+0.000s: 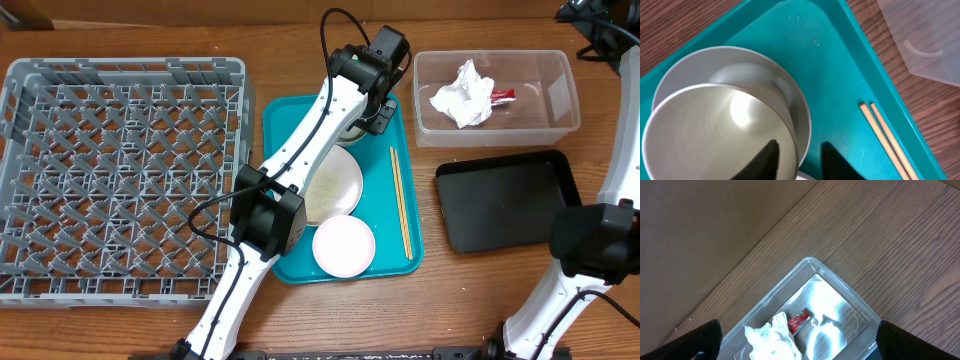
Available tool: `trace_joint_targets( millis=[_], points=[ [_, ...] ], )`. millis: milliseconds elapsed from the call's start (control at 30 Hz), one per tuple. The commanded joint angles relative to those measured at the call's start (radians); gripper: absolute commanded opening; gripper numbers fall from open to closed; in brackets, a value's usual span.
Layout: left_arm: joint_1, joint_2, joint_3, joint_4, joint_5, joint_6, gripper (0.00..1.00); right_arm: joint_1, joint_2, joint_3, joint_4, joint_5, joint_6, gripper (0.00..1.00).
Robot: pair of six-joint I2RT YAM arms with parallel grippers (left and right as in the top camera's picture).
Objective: Sort waste into correct bins and load items into the dishwasher
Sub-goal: 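Reach the left gripper to the white cup in the steel bowl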
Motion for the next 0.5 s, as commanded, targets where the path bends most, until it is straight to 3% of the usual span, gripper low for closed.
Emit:
trace_joint_targets(
  millis=[0, 167, 233, 467],
  points=[
    [-0.013, 0.023, -0.004, 0.004, -0.020, 0.012, 0.22, 0.003, -0.010, 0.008, 0.003, -0.001, 0.001, 1.00],
    [-0.013, 0.023, -0.004, 0.003, -0.084, -0.009, 0.15, 0.003, -0.010, 0.008, 0.003, -0.001, 0.001, 1.00],
    [-0.013, 0.022, -0.002, 0.003, -0.091, -0.014, 0.04, 0.003, -0.010, 0.008, 0.003, -0.001, 0.001, 1.00],
    [-0.013, 0.000, 0.015, -0.004, -0.089, -0.043, 0.04, 0.003, -0.010, 0.008, 0.003, -0.001, 0.001, 1.00]
  ],
)
